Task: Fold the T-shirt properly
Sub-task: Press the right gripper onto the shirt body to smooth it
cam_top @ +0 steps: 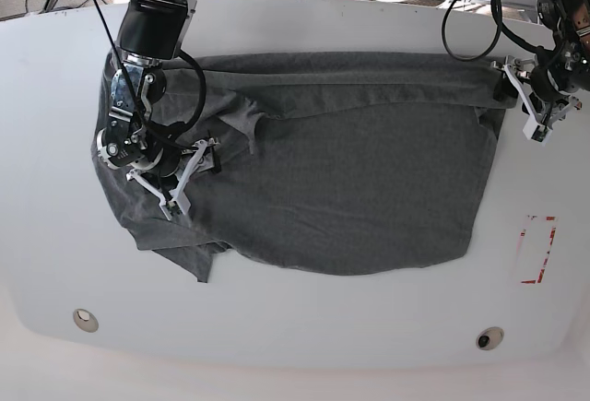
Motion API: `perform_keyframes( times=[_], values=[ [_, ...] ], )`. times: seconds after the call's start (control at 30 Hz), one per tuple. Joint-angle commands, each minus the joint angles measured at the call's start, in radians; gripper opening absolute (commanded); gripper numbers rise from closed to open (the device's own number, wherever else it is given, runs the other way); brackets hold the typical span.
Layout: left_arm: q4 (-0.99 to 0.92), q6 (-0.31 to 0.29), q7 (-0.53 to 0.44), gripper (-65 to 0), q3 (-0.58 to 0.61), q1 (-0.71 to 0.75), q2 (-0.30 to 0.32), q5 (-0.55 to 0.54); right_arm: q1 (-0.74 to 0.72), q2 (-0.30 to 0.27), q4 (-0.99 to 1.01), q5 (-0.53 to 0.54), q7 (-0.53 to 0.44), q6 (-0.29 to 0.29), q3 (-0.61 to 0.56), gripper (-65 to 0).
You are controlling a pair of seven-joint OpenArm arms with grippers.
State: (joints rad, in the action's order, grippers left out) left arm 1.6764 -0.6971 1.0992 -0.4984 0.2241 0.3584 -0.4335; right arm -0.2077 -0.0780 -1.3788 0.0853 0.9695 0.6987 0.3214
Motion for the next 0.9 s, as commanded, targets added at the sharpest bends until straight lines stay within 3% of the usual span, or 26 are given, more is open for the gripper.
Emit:
perform_keyframes(
  times=[0.0,0.37,0.87],
  values=[
    [0.015,-0.001,-0.017,-29.9,-0.007,-0.007,0.020,-0.009,-0.022,-0.009,-0.011,0.015,-0.021,-0.001,0.002,-29.5],
    [0.015,-0.001,-0.017,-29.9,-0.007,-0.007,0.018,-0.008,-0.022,-0.009,-0.052,0.015,-0.014,-0.001,0.002,-65.0],
    [0.015,-0.001,-0.017,-29.9,-0.001,-0.007,0.018,-0.008,-0.049,-0.013,-0.124,0.014,0.004,-0.001,0.002,-64.4]
  ],
)
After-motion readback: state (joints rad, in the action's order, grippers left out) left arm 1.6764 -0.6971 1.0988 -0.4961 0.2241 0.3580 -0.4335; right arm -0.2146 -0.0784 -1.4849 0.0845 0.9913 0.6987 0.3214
